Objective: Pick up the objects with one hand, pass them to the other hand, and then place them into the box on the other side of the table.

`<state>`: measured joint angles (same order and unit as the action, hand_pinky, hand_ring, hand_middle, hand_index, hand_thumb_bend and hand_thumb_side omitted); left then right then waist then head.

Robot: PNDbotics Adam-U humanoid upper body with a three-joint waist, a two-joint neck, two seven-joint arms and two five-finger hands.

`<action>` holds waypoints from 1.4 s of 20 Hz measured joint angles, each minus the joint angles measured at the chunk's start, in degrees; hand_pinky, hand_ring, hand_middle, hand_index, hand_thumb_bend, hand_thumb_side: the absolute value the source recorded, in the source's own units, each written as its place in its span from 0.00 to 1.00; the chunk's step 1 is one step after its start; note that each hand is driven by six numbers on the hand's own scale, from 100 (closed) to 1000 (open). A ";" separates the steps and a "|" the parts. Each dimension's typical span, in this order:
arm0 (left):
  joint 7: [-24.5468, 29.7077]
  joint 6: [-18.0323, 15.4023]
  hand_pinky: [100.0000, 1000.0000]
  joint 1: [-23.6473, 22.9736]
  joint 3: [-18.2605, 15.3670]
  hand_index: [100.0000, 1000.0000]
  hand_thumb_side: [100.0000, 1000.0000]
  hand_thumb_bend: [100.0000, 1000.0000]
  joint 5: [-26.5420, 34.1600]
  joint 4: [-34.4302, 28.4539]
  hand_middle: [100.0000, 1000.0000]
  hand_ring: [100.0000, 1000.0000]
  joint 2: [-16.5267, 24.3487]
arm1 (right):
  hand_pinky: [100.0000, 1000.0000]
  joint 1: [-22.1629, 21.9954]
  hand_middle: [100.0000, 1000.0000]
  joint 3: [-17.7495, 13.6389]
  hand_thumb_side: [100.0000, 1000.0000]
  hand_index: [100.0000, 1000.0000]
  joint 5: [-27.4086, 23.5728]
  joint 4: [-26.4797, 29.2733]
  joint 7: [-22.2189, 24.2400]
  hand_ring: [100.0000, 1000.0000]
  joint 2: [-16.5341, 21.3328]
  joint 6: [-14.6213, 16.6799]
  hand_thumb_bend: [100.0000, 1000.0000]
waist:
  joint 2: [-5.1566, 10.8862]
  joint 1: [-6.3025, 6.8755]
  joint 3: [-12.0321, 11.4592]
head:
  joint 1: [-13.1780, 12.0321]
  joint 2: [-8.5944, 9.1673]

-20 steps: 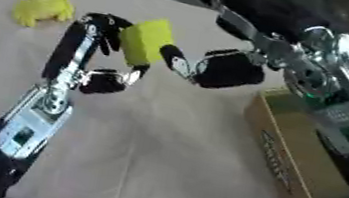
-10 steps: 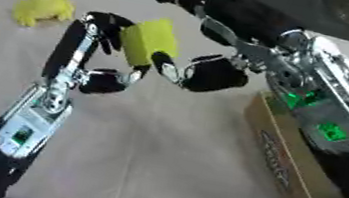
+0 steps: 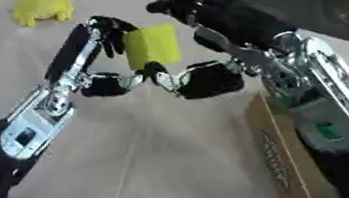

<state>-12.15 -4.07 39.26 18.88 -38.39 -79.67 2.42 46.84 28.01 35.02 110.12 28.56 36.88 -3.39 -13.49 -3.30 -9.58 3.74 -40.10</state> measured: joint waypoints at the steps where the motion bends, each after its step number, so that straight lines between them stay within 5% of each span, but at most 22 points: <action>1: 0.12 -0.13 0.31 0.00 0.00 0.41 0.00 0.16 0.18 -0.12 0.33 0.36 0.02 | 0.96 -0.02 0.98 0.05 0.65 0.96 0.18 0.00 0.06 0.94 0.07 0.45 0.21 | 0.00 0.00 0.00 | -0.06 0.00; 13: 0.78 -2.25 0.31 0.00 0.02 0.41 0.00 0.13 1.59 -0.84 0.33 0.36 0.07 | 0.96 -0.49 0.98 0.73 0.65 0.96 1.44 -2.00 1.46 0.93 0.19 3.87 0.23 | 0.00 -0.15 -0.07 | -0.02 0.00; 28: 0.82 -5.24 0.32 0.01 0.56 0.41 0.00 0.12 0.94 -0.91 0.33 0.37 0.07 | 0.95 -0.49 0.96 0.75 0.66 0.96 3.72 -6.20 -2.72 0.92 -0.20 2.48 0.24 | -0.03 -0.27 -0.64 | 0.94 0.00</action>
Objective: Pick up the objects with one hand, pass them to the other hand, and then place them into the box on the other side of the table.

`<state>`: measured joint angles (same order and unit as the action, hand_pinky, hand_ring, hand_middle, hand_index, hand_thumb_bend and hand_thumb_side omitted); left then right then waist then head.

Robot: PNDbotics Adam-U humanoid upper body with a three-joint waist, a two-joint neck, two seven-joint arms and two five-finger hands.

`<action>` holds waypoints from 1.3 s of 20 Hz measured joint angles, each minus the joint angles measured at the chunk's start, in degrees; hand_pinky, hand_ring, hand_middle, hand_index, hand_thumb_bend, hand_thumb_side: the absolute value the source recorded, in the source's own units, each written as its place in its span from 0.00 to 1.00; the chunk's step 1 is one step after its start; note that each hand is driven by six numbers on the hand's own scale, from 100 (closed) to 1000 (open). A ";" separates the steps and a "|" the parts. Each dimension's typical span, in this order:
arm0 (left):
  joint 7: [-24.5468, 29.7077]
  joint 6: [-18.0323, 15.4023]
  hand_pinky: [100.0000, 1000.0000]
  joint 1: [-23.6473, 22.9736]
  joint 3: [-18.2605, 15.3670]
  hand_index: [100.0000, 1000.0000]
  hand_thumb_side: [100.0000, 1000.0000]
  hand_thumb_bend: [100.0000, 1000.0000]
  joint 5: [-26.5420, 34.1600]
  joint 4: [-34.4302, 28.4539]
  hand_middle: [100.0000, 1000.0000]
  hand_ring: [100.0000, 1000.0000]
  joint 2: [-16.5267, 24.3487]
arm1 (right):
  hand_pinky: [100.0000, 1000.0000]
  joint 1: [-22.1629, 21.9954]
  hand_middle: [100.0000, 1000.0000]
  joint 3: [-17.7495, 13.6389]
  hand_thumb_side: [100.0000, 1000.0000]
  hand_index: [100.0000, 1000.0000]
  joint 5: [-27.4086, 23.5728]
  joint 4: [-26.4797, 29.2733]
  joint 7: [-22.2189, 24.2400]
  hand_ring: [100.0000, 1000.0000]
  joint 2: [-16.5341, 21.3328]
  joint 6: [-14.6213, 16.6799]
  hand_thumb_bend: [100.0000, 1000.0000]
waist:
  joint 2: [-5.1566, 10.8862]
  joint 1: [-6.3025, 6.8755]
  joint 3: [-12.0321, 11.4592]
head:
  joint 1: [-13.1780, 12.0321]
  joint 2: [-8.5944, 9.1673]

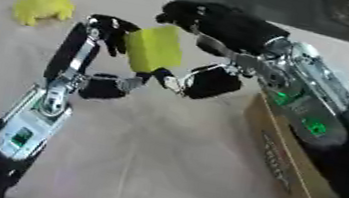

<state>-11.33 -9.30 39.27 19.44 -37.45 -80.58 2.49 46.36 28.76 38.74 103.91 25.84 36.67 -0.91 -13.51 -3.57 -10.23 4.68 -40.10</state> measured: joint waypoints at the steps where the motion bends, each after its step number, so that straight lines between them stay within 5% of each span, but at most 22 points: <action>1: -0.02 -0.08 0.32 0.00 0.10 0.41 0.00 0.12 -0.10 -0.02 0.33 0.37 0.00 | 0.95 0.00 0.96 0.00 0.66 0.95 0.00 -0.11 -0.02 0.92 -0.09 0.02 0.25 | 0.00 0.00 0.00 | 0.01 0.00; 26: 1.27 -3.31 0.32 0.15 0.16 0.41 0.00 0.11 -0.32 -0.24 0.33 0.37 -0.01 | 0.94 0.01 0.92 0.29 0.65 0.93 -0.21 -1.59 -0.67 0.89 -0.56 0.79 0.22 | -0.07 -0.05 -0.36 | 0.04 -1.57</action>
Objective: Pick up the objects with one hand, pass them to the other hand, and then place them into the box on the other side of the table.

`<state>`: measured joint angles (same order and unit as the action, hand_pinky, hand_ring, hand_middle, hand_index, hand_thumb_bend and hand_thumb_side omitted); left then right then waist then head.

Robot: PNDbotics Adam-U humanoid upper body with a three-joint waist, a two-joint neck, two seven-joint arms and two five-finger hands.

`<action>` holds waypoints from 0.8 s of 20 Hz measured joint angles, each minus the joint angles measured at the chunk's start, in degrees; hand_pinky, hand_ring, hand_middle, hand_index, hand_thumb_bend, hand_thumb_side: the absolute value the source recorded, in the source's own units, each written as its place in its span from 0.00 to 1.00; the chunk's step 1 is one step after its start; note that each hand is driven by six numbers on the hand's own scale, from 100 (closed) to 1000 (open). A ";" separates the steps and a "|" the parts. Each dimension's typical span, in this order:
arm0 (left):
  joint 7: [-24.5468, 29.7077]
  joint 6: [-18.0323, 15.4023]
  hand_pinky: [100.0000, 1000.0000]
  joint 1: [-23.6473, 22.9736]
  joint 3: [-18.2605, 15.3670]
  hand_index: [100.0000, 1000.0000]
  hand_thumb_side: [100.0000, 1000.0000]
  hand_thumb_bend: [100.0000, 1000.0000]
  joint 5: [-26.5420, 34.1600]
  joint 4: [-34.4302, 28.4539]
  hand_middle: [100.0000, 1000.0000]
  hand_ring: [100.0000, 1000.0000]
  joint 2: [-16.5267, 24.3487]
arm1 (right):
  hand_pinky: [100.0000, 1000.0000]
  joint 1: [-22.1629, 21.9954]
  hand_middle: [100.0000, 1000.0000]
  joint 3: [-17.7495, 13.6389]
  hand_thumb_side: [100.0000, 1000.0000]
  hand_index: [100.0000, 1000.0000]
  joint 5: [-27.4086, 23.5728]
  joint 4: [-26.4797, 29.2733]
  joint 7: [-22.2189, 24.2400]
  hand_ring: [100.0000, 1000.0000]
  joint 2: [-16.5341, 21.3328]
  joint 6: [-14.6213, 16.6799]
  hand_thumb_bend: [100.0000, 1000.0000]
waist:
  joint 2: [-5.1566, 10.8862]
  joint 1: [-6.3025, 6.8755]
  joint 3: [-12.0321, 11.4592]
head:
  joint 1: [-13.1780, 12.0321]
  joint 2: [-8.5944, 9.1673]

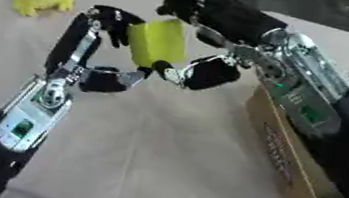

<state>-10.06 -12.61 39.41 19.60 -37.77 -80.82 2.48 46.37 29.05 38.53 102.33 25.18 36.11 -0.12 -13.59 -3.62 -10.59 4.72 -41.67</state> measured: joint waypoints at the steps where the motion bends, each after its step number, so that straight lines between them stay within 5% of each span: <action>1: 0.02 -0.12 0.32 0.02 0.00 0.41 0.00 0.11 0.14 0.02 0.33 0.37 0.00 | 0.94 0.00 0.92 0.00 0.65 0.93 -0.05 0.01 0.00 0.89 -0.02 -0.06 0.23 | 0.00 0.00 -0.01 | 0.00 0.00; 16: -0.27 -2.54 0.32 0.32 -0.01 0.41 0.00 0.09 1.65 0.26 0.32 0.36 -0.01 | 0.93 -0.07 0.93 -0.02 0.65 0.93 -0.02 0.40 1.30 0.89 0.00 1.01 0.23 | -0.14 -0.13 -0.32 | 0.14 0.06</action>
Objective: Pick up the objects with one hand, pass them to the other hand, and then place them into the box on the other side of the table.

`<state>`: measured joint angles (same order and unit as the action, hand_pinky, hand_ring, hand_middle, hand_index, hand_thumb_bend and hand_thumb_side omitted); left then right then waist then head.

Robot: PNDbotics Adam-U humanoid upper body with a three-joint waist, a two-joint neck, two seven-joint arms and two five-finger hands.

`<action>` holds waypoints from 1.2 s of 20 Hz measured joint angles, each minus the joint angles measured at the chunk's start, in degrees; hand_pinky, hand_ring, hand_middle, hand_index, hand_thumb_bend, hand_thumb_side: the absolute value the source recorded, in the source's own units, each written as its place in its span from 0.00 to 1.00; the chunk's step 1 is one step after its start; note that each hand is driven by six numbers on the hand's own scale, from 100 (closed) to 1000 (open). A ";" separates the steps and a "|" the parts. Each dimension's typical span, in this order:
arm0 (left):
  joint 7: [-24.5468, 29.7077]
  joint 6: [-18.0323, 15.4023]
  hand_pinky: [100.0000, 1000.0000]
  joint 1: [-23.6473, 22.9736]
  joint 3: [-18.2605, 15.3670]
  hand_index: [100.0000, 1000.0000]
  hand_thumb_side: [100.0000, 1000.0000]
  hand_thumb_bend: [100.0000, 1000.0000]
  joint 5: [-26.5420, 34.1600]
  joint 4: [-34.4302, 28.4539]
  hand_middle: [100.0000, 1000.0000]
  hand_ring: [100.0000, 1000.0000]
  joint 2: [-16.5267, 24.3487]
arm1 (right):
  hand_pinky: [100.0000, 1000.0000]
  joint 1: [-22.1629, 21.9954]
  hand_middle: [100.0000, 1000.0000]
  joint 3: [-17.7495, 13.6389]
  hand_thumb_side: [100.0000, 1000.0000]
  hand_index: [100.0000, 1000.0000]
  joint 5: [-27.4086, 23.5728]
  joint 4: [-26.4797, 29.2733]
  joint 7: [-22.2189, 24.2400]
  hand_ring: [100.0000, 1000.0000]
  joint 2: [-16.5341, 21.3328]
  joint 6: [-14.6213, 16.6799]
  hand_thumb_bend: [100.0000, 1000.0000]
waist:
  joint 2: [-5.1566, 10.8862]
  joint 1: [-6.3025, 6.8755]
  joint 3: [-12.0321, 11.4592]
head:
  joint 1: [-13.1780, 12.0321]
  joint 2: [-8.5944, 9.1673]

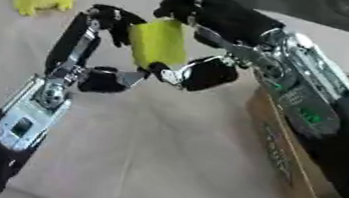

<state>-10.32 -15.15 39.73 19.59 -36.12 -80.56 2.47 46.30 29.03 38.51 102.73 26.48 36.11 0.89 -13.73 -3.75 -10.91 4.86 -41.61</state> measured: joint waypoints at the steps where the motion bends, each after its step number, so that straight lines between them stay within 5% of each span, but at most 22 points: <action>1: 0.00 0.00 0.31 0.00 0.00 0.41 0.00 0.09 0.05 0.01 0.32 0.36 0.00 | 0.93 -0.01 0.93 0.00 0.65 0.93 0.10 0.00 0.10 0.89 0.00 0.16 0.21 | -0.01 -0.01 0.00 | 0.00 0.00; 24: 0.01 0.26 0.31 0.07 0.00 0.40 0.00 0.08 0.48 0.05 0.32 0.36 -0.02 | 0.93 -0.25 0.94 -0.39 0.69 0.94 2.15 -0.03 1.50 0.91 0.42 2.90 0.32 | -0.13 -0.01 -0.01 | 0.08 0.45</action>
<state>-10.31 -14.89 39.80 19.59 -35.63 -80.51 2.45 46.05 28.64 40.66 102.70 27.98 36.53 3.79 -13.86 -3.76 -10.92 4.94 -41.15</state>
